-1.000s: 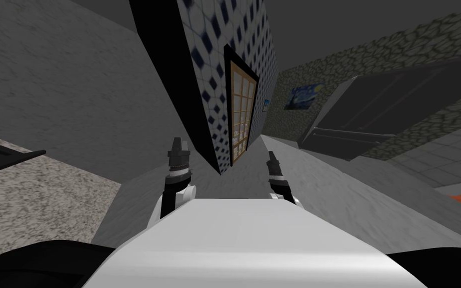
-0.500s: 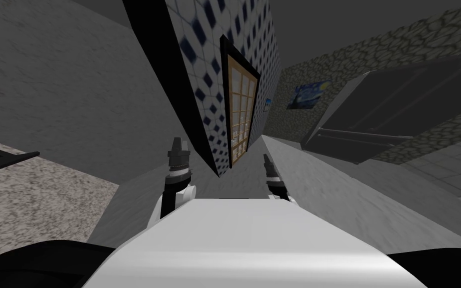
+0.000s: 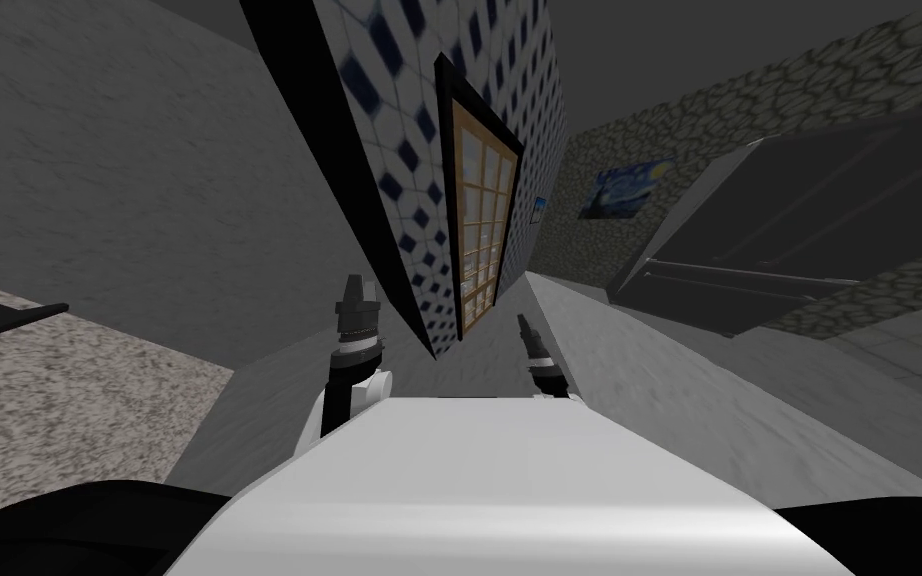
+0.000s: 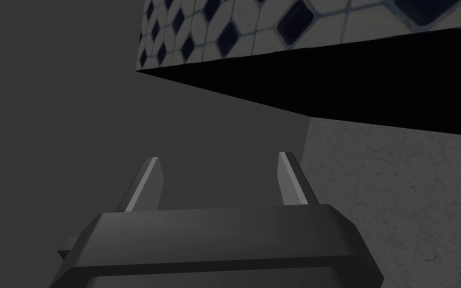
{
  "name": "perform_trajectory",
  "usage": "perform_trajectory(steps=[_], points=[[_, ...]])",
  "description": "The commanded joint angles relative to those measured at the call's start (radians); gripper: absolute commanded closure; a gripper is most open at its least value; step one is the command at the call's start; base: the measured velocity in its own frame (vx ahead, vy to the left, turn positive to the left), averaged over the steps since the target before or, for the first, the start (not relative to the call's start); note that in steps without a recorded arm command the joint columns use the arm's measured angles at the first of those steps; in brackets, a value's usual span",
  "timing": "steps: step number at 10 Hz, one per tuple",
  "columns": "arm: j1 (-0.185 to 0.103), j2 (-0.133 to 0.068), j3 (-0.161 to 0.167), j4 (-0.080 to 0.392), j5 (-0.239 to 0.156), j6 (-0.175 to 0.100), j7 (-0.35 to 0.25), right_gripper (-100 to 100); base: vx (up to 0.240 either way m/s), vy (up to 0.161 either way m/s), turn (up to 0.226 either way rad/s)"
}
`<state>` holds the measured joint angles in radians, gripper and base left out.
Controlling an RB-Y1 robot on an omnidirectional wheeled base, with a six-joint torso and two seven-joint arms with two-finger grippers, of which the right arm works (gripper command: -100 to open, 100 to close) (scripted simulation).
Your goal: Pull the door open
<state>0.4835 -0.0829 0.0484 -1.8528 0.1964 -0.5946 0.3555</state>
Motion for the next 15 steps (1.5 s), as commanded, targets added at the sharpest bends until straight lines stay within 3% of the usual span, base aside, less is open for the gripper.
perform_trajectory(steps=[1,15], points=[[-0.016,-0.003,0.005,0.039,0.019,-0.012,0.036,-100,0.141,-0.104,0.041],[-0.076,-0.019,0.055,0.314,0.175,-0.125,0.302,-100,0.114,-0.071,0.042]])
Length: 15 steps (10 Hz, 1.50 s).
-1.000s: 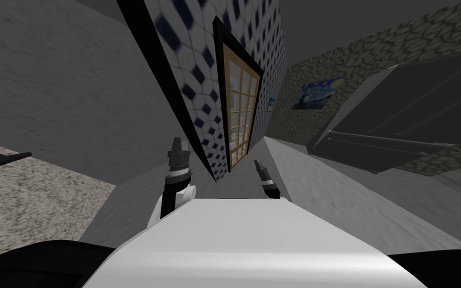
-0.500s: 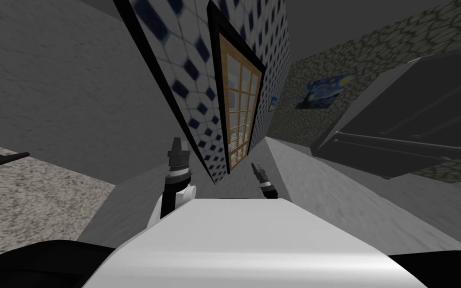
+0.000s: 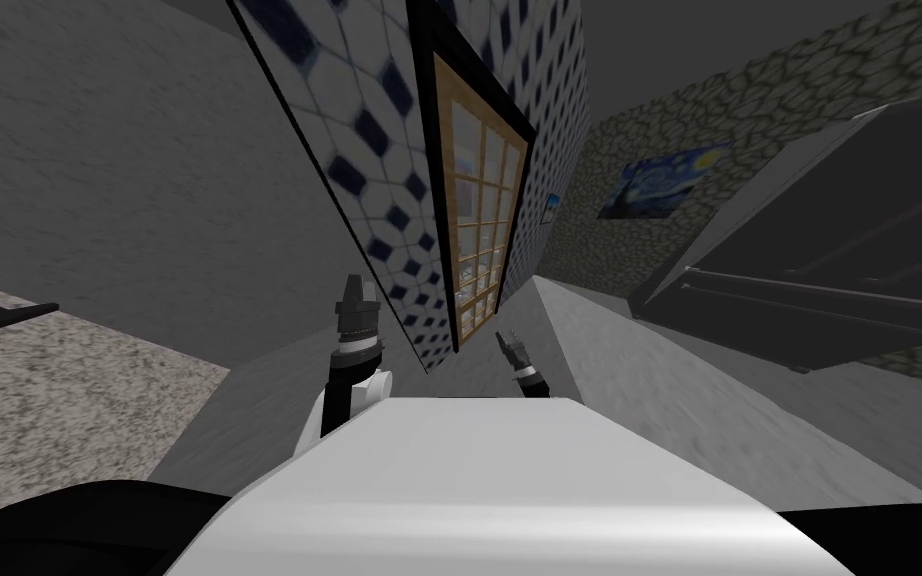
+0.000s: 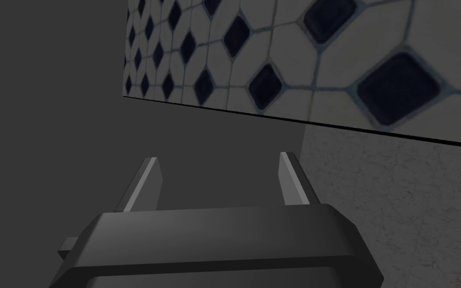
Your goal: Pull the door open
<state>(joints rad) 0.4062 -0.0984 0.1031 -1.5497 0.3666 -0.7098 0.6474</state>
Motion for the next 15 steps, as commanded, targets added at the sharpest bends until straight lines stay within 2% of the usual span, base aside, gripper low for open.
perform_trajectory(steps=[1,8,11,14,15], points=[[-0.006,-0.003,0.006,0.043,0.023,-0.022,0.042,-100,0.123,-0.078,0.06],[-0.031,0.001,0.026,0.153,0.085,-0.067,0.148,-100,0.104,-0.055,0.04],[-0.049,0.006,0.039,0.227,0.127,-0.097,0.22,-100,0.137,-0.049,0.066],[-0.058,0.01,0.046,0.268,0.15,-0.113,0.259,-100,0.125,-0.046,0.043],[-0.065,0.014,0.05,0.295,0.165,-0.124,0.285,-100,0.126,-0.024,0.066]])
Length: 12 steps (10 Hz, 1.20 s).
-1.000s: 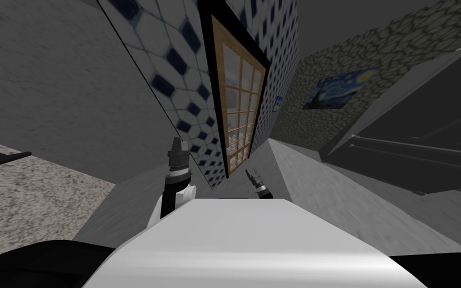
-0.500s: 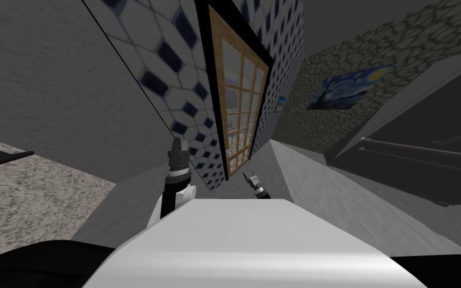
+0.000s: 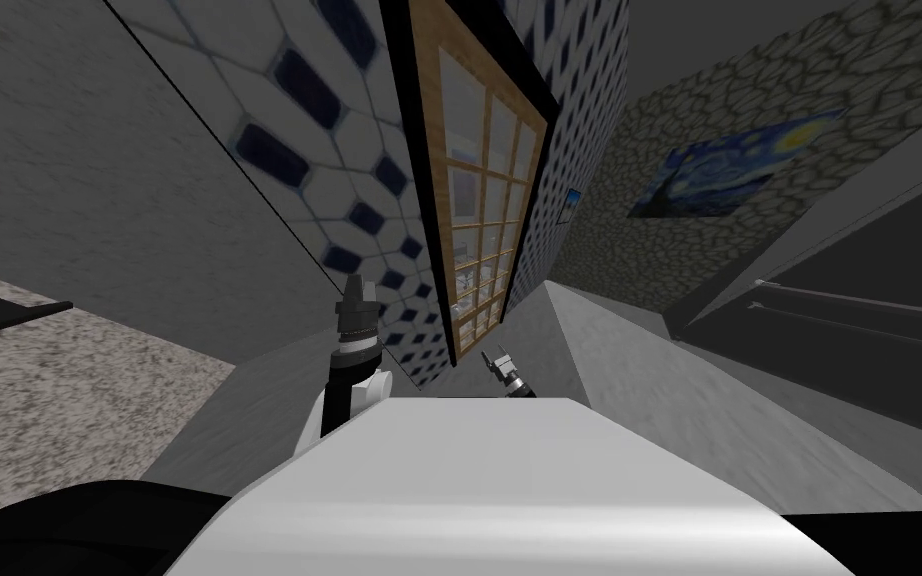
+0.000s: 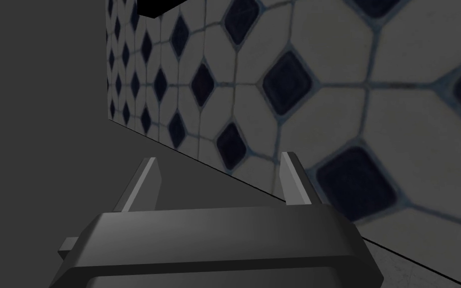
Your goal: Pull the door open
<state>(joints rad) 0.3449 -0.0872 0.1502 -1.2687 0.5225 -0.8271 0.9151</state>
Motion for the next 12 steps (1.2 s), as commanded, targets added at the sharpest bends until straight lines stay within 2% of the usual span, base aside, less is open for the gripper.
perform_trajectory(steps=[1,3,6,12], points=[[-0.007,0.004,0.006,0.028,0.017,-0.012,0.03,-100,0.123,-0.029,0.046],[-0.018,0.012,0.014,0.075,0.043,-0.031,0.076,-100,0.136,-0.039,0.082],[-0.026,0.017,0.02,0.109,0.062,-0.045,0.109,-100,0.147,-0.017,0.041],[-0.051,0.043,0.037,0.209,0.119,-0.085,0.206,-100,0.176,-0.006,0.073]])
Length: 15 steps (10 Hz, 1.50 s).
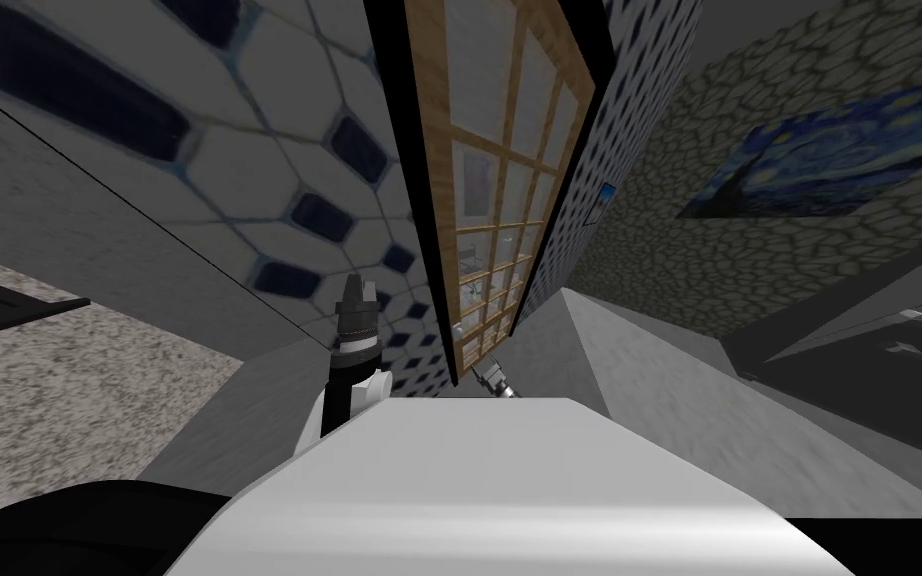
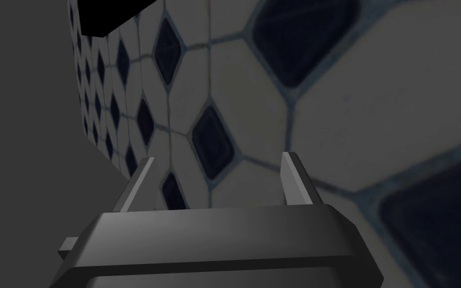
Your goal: Pull the door open
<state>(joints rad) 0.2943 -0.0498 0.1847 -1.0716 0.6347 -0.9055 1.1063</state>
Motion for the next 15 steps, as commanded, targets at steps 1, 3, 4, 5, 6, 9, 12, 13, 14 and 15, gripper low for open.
perform_trajectory(steps=[1,3,4,5,6,9,12,13,14,15], points=[[-0.003,0.009,0.004,0.022,0.012,-0.01,0.024,-100,0.223,0.027,0.069],[-0.006,-0.005,0.001,0.017,0.0,-0.003,0.02,-100,0.012,-0.002,0.018],[-0.01,-0.009,-0.001,0.021,-0.004,-0.003,0.023,-100,-0.163,-0.038,0.019],[-0.017,-0.016,-0.004,0.029,-0.013,-0.002,0.028,-100,-0.192,-0.046,0.04],[-0.024,-0.023,-0.007,0.037,-0.021,-0.001,0.034,-100,-0.211,-0.024,0.051],[-0.055,-0.048,-0.021,0.072,-0.058,0.004,0.058,-100,-0.202,-0.05,0.094],[-0.091,-0.07,-0.036,0.112,-0.099,0.008,0.087,-100,-0.145,-0.007,0.135],[-0.106,-0.076,-0.043,0.129,-0.116,0.011,0.099,-100,-0.17,0.005,0.214],[-0.121,-0.083,-0.05,0.146,-0.134,0.013,0.111,-100,-0.166,0.01,0.211],[-0.132,-0.086,-0.055,0.158,-0.146,0.014,0.119,-100,-0.13,0.008,0.144]])
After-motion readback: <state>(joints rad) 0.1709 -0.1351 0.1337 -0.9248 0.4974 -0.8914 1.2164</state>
